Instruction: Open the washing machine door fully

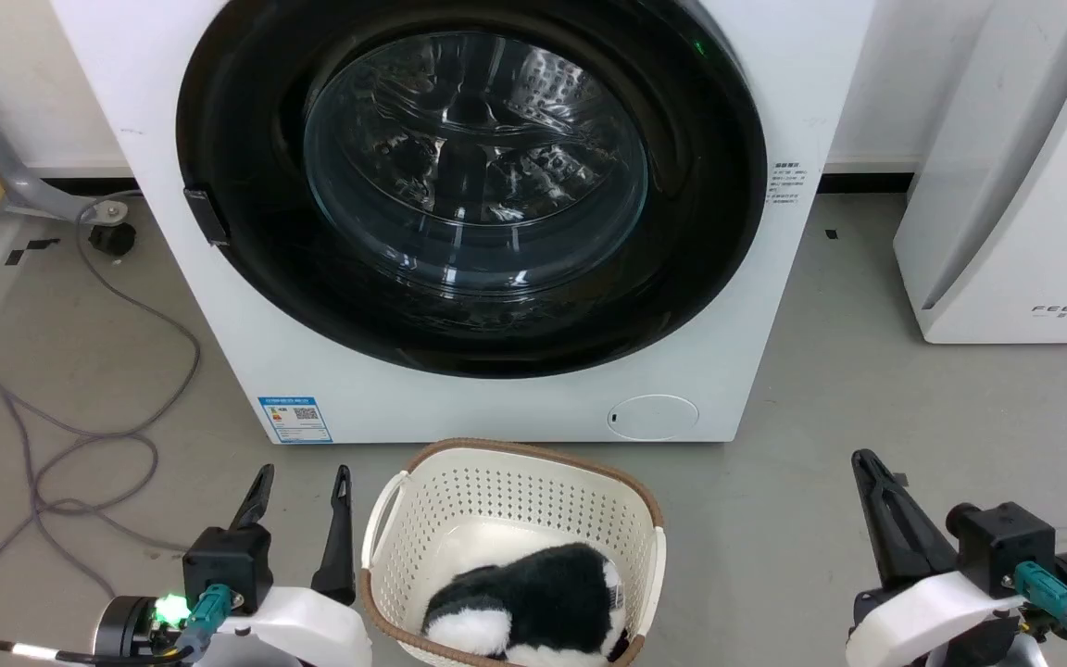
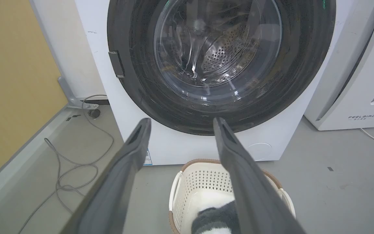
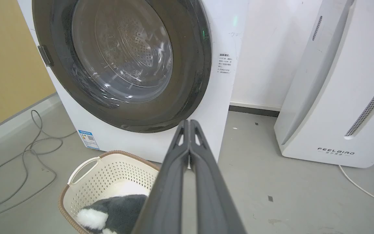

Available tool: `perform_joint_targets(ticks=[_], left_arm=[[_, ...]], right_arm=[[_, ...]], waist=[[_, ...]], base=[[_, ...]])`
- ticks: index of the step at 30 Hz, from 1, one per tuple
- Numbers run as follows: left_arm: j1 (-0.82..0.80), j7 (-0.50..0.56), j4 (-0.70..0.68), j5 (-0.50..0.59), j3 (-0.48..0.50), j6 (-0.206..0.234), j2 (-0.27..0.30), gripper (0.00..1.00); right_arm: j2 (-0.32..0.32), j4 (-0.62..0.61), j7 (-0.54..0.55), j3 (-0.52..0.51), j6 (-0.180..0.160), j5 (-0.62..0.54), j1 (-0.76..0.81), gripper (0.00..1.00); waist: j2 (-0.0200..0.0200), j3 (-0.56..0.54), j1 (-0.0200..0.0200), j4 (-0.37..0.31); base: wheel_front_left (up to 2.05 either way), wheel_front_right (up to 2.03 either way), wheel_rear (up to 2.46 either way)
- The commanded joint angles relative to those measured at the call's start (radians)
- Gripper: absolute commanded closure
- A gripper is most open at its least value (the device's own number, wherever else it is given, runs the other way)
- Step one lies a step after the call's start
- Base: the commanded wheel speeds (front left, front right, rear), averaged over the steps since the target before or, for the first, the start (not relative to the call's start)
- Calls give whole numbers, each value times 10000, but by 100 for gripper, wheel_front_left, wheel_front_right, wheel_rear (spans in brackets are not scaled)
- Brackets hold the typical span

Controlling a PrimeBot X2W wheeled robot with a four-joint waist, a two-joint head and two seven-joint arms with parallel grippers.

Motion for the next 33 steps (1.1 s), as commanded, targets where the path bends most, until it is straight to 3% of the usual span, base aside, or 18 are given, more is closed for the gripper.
perform_joint_targets(ticks=[1, 9, 33], left_arm=[[-37, -140, 47, -52, -36, -61, 2, 0], [-47, -286, 87, -144, -71, -92, 2, 0], [-51, -788, 157, -570, -297, -265, 3, 0]], right_arm=[[2, 57, -123, -9, 18, 151, 136, 100], [3, 160, -275, -11, 21, 1120, 137, 100], [6, 1046, -785, -477, 32, 7418, -644, 100]], waist=[[-1, 11, 0, 1], [-1, 37, 0, 10], [-1, 81, 0, 91]], base=[[0, 0, 0], [0, 0, 0], [0, 0, 0]])
